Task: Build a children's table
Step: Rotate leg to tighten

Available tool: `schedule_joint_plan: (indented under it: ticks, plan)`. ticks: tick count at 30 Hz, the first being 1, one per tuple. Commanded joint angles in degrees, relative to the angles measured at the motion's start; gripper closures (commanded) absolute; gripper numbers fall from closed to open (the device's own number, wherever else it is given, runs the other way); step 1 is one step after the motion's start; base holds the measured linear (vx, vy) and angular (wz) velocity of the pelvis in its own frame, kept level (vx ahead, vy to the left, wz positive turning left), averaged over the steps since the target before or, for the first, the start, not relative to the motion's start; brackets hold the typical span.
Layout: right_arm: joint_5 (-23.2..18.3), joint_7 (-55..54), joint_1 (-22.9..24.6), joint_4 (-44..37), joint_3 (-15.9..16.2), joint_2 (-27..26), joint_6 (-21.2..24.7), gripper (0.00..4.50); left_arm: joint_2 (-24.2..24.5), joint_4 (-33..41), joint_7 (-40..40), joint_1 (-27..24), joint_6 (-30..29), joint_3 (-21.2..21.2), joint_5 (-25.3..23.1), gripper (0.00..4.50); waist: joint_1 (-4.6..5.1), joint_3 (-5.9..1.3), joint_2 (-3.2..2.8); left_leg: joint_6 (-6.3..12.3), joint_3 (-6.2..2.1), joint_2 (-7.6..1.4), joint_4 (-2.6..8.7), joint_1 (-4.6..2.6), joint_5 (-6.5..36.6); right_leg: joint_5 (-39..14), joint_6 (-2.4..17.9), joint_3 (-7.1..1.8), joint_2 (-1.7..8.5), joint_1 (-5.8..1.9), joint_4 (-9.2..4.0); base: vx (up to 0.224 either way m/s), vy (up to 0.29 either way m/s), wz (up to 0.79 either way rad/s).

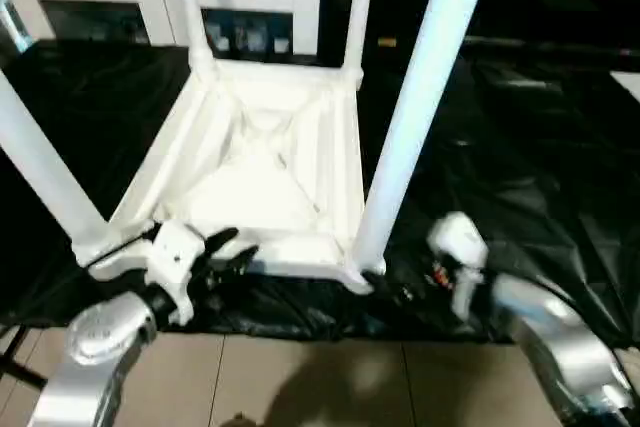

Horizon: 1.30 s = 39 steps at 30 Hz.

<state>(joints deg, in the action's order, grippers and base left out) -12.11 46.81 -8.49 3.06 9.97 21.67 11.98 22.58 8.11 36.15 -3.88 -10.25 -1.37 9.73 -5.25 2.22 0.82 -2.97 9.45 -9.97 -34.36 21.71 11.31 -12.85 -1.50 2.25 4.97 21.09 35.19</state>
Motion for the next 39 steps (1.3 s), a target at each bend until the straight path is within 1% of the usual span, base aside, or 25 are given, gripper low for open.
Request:
schedule_joint_plan:
  ticks: [1,2,3,4,5,6,7,8,11,14,16,20,23,24,25,27,29,30,31,33,35,36,37,38,39]
  plan:
    - [1.74,-0.25,-1.17,1.69,1.07,-0.30,-1.01,0.31,0.48,-0.40,0.11,0.22,-0.33,0.18,-0.90,2.45,-0.05,-2.82,-0.60,0.69,-0.83,-2.89,4.70,-1.10,10.11,1.07,12.67,-1.88,2.70,-1.33,-3.15,0.000,0.000,0.00]
    - [2.17,-0.49,-1.89,2.58,1.50,-0.72,-1.31,0.31,0.48,-0.55,0.12,0.31,-0.25,0.31,-0.94,2.45,-0.10,-2.85,-0.54,1.02,-0.79,-2.86,4.70,-1.05,9.44,1.83,12.65,-1.84,2.67,-1.46,-3.13,0.000,0.000,0.00]
    - [2.29,-0.56,-2.21,2.98,1.62,-0.92,-1.48,0.31,0.49,-0.56,0.08,0.34,-0.19,0.35,-1.00,2.45,-0.11,-2.85,-0.60,1.09,-0.81,-2.89,4.70,-1.04,9.32,2.00,12.74,-1.83,2.72,-1.43,-3.06,0.000,0.000,0.00]
    - [2.95,-0.87,-3.85,5.25,2.11,-2.02,-2.47,0.31,0.46,-0.59,-0.11,0.44,0.07,0.57,-1.08,2.45,-0.03,-2.86,-0.46,1.23,-0.78,-2.91,4.76,-1.04,9.69,1.52,12.93,-1.77,2.74,-1.45,-3.04,0.000,0.000,0.00]
    - [2.95,-0.87,-3.85,5.25,2.11,-2.02,-2.47,0.31,0.46,-0.59,-0.11,0.44,0.07,0.57,-1.08,2.45,0.03,-2.86,-0.50,1.24,-0.77,-2.88,4.76,-1.06,9.81,1.28,13.11,-1.80,2.77,-1.41,-3.04,0.000,0.000,0.00]
    - [3.26,-0.79,-5.28,7.15,2.48,-3.13,-3.42,0.31,0.32,-0.43,-0.48,0.47,0.24,0.60,-1.02,2.45,-0.03,-2.82,-0.48,1.22,-0.76,-2.92,4.77,-1.07,9.90,1.08,13.10,-1.83,2.77,-1.42,-3.09,0.000,0.000,0.00]
    - [3.26,-0.79,-5.28,7.15,2.48,-3.13,-3.42,0.31,0.32,-0.43,-0.48,0.47,0.24,0.60,-1.02,2.45,0.10,-2.79,-0.52,1.09,-0.73,-2.94,4.81,-1.08,10.57,0.41,13.30,-1.84,2.78,-1.34,-3.08,0.000,0.000,0.00]
    - [3.74,-1.23,-7.10,9.52,3.07,-4.41,-4.23,0.31,0.25,-0.52,-0.74,0.76,0.24,0.58,-0.59,2.45,0.10,-2.83,-0.63,0.89,-0.72,-2.96,4.80,-1.17,10.82,-0.01,13.39,-1.85,2.82,-1.31,-3.07,0.000,0.000,0.00]
    - [4.49,-2.31,-9.73,12.71,3.75,-6.50,-5.42,0.31,0.03,-1.21,-0.81,1.64,0.50,0.52,-0.36,2.45,0.28,-2.74,-0.68,0.43,-0.68,-2.89,4.89,-1.11,11.62,-1.03,13.44,-1.90,2.80,-1.28,-3.15,0.000,0.000,0.00]
    - [5.24,-2.65,-12.94,16.73,4.61,-9.11,-6.94,0.31,-0.31,-2.09,-0.76,2.87,0.92,0.52,-0.42,2.45,0.21,-2.73,-0.89,-0.18,-0.66,-2.91,4.92,-1.20,12.51,-1.97,13.31,-1.96,2.79,-1.14,-3.16,0.000,0.000,0.00]
    - [5.85,-3.03,-14.53,19.02,5.05,-10.33,-7.76,0.31,-0.36,-2.42,-0.82,3.38,1.06,0.51,-0.49,2.45,0.37,-2.72,-0.87,-0.73,-0.73,-2.89,5.03,-1.04,13.61,-3.08,13.24,-2.00,2.86,-1.19,-3.15,0.000,0.000,0.00]
    - [6.76,-3.64,-17.05,23.11,5.30,-12.48,-9.20,0.31,-0.27,-2.72,-0.95,3.91,1.27,0.53,-0.59,2.45,0.31,-2.78,-0.93,-1.00,-0.63,-2.86,4.95,-1.16,14.14,-3.48,13.38,-2.11,2.82,-0.99,-3.09,0.000,0.000,0.00]
    - [7.47,-4.98,-19.57,27.91,5.43,-14.72,-11.13,0.31,-0.39,-2.83,-1.19,4.13,1.47,0.49,-0.63,2.45,0.37,-2.71,-0.96,-1.14,-0.67,-2.87,5.07,-1.02,14.62,-4.32,13.56,-2.07,2.88,-0.91,-3.07,0.000,0.000,0.00]
    - [7.59,-5.44,-20.03,28.91,5.35,-15.12,-11.49,0.31,-0.40,-2.85,-1.23,4.13,1.52,0.50,-0.68,2.45,0.41,-2.79,-0.94,-1.27,-0.72,-2.88,5.08,-1.00,14.53,-4.53,13.48,-2.06,2.89,-1.02,-3.05,0.000,0.000,0.00]
    - [7.68,-5.89,-20.53,30.16,5.14,-15.61,-12.15,0.31,-0.43,-2.83,-1.26,4.08,1.61,0.53,-0.73,2.45,0.37,-2.76,-1.02,-1.32,-0.66,-2.91,5.05,-1.10,14.67,-4.50,13.48,-2.07,2.84,-0.79,-3.07,0.000,0.000,0.00]
    - [7.80,-7.09,-21.54,32.67,4.47,-16.54,-13.08,0.31,-0.53,-2.74,-1.49,4.01,1.66,0.62,-0.95,2.45,0.28,-2.78,-1.05,-1.47,-0.64,-2.94,5.10,-1.15,15.19,-4.89,13.42,-2.08,2.83,-0.76,-3.06,0.000,0.000,0.00]
    - [7.67,-6.80,-21.97,34.33,4.07,-17.12,-14.44,0.31,-0.70,-2.77,-1.95,3.97,1.84,0.76,-1.34,2.45,0.23,-2.73,-1.25,-1.57,-0.70,-2.95,5.16,-1.11,15.38,-4.73,13.38,-2.07,2.79,-0.75,-3.05,0.000,0.000,0.00]
    - [6.95,-6.11,-21.39,33.45,3.73,-17.23,-14.54,0.31,-0.90,-2.68,-2.29,3.95,1.87,0.87,-1.54,2.45,0.25,-2.77,-1.13,-1.59,-0.67,-2.96,5.16,-1.14,15.54,-4.08,13.35,-2.06,2.71,-0.73,-3.02,0.000,0.000,0.00]
    - [5.69,-5.35,-20.17,31.16,3.00,-17.13,-14.56,0.31,-1.24,-2.48,-2.74,3.93,1.91,0.90,-1.58,2.45,0.16,-2.87,-1.07,-1.27,-0.67,-2.97,5.07,-1.03,14.44,-2.50,13.13,-2.10,2.71,-0.94,-2.88,0.000,0.000,0.00]
    - [4.91,-4.76,-18.90,29.00,2.35,-16.45,-15.01,0.31,-1.76,-2.21,-3.46,4.01,1.76,0.87,-1.50,2.45,0.04,-2.99,-1.12,-0.86,-0.67,-2.99,4.95,-1.01,13.05,-0.49,13.07,-2.07,2.71,-1.00,-2.73,0.000,0.000,0.00]
    - [3.87,-3.27,-16.96,25.56,2.00,-14.97,-14.33,0.31,-2.54,-1.98,-4.53,4.24,1.70,0.67,-1.47,2.45,-0.22,-3.16,-1.06,0.11,-0.62,-2.94,4.65,-0.88,10.20,3.55,12.93,-1.95,2.55,-1.15,-2.44,0.000,0.000,0.00]
    - [3.70,-3.01,-16.70,25.12,1.95,-14.77,-14.27,0.31,-2.66,-1.96,-4.70,4.28,1.71,0.64,-1.47,2.45,-0.24,-3.12,-1.01,0.37,-0.65,-2.93,4.69,-0.82,10.09,3.85,12.94,-1.88,2.56,-1.18,-2.46,0.000,0.000,0.00]
    - [3.09,-2.40,-15.04,22.10,1.62,-13.52,-13.56,0.31,-3.37,-1.71,-5.44,4.47,1.80,0.50,-1.33,2.45,-0.23,-3.06,-1.04,0.38,-0.64,-2.90,4.73,-0.78,10.28,3.52,12.89,-1.87,2.52,-1.19,-2.49,0.000,0.000,0.00]
    - [2.52,-1.90,-13.70,19.69,1.28,-12.49,-12.93,0.31,-4.00,-1.53,-6.17,4.68,1.99,0.41,-1.28,2.45,-0.41,-3.04,-1.10,0.33,-0.62,-3.02,4.71,-1.01,11.13,3.19,12.48,-1.92,2.50,-1.20,-2.70,0.000,0.000,0.00]
    - [1.88,-1.50,-11.37,15.77,0.64,-10.74,-12.22,0.31,-5.04,-1.30,-7.36,5.09,2.34,0.30,-1.27,2.45,-0.39,-3.07,-1.20,0.31,-0.67,-3.00,4.69,-0.92,11.17,3.22,12.48,-1.94,2.57,-1.22,-2.62,0.000,0.000,0.00]
